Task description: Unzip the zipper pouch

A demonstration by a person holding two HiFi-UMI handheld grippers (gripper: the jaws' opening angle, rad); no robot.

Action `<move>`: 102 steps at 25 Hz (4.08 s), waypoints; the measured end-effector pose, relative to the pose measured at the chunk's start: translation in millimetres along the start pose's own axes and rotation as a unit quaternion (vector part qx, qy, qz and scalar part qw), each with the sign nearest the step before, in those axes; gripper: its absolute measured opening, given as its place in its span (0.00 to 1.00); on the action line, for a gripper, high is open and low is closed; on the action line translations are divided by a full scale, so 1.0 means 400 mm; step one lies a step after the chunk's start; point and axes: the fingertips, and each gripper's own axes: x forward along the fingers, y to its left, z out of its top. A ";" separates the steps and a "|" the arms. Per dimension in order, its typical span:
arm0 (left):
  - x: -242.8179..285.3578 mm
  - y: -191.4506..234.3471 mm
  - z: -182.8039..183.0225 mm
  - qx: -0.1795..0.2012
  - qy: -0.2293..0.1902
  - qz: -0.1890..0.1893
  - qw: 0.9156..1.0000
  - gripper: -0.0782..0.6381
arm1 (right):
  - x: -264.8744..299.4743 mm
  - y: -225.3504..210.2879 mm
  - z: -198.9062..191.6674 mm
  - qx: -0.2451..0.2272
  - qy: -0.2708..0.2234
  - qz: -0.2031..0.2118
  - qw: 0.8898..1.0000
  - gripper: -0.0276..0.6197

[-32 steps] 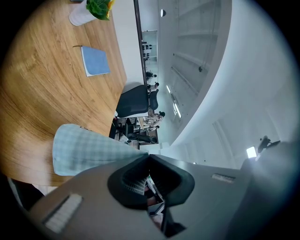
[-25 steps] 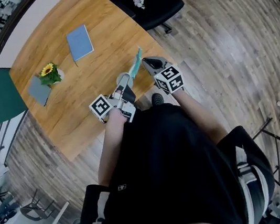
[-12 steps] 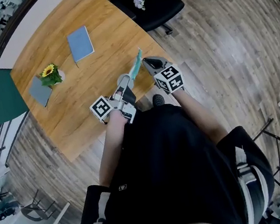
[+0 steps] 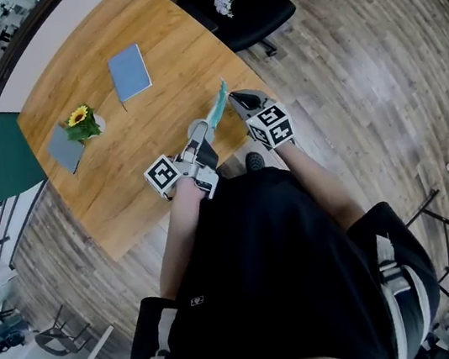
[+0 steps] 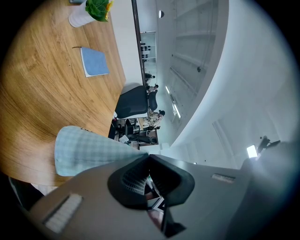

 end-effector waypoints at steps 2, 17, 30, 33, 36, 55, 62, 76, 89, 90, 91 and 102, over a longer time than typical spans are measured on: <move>-0.001 -0.002 0.001 -0.001 0.000 0.001 1.000 0.11 | -0.001 -0.007 0.002 0.000 0.000 -0.002 1.000 0.06; -0.006 -0.008 0.009 0.005 0.000 0.000 1.000 0.11 | 0.010 -0.016 0.004 0.002 0.002 -0.006 1.000 0.06; 0.002 -0.013 0.006 0.005 0.007 -0.004 1.000 0.11 | 0.017 -0.032 0.009 0.002 0.003 -0.015 1.000 0.06; 0.002 -0.016 0.007 0.005 0.008 -0.006 1.000 0.11 | 0.019 -0.037 0.010 0.001 0.006 -0.021 1.000 0.06; -0.001 -0.015 0.008 0.004 0.009 -0.006 1.000 0.11 | 0.013 -0.057 0.013 0.006 0.005 -0.032 0.999 0.05; 0.000 -0.013 -0.010 -0.002 0.027 -0.015 1.000 0.11 | 0.018 -0.063 0.014 0.003 0.009 -0.040 0.999 0.06; -0.003 -0.016 -0.013 -0.004 0.030 -0.016 0.999 0.11 | 0.011 -0.088 0.004 0.016 0.011 -0.057 0.998 0.06; 0.000 -0.021 -0.015 0.001 0.034 -0.018 0.999 0.11 | 0.001 -0.113 0.000 0.018 0.012 -0.068 0.997 0.06; -0.002 -0.017 -0.021 0.004 0.037 -0.015 0.999 0.11 | 0.002 -0.123 -0.003 0.025 0.007 -0.071 0.997 0.06; -0.002 -0.017 -0.022 0.003 0.037 -0.015 0.999 0.11 | 0.001 -0.122 -0.005 0.024 0.008 -0.071 0.997 0.06; -0.003 -0.018 -0.023 0.002 0.037 -0.016 0.999 0.11 | 0.001 -0.121 -0.007 0.024 0.009 -0.071 0.997 0.06; -0.011 -0.024 -0.012 0.002 0.031 -0.019 0.999 0.11 | 0.009 -0.111 -0.022 0.019 0.018 -0.045 0.999 0.09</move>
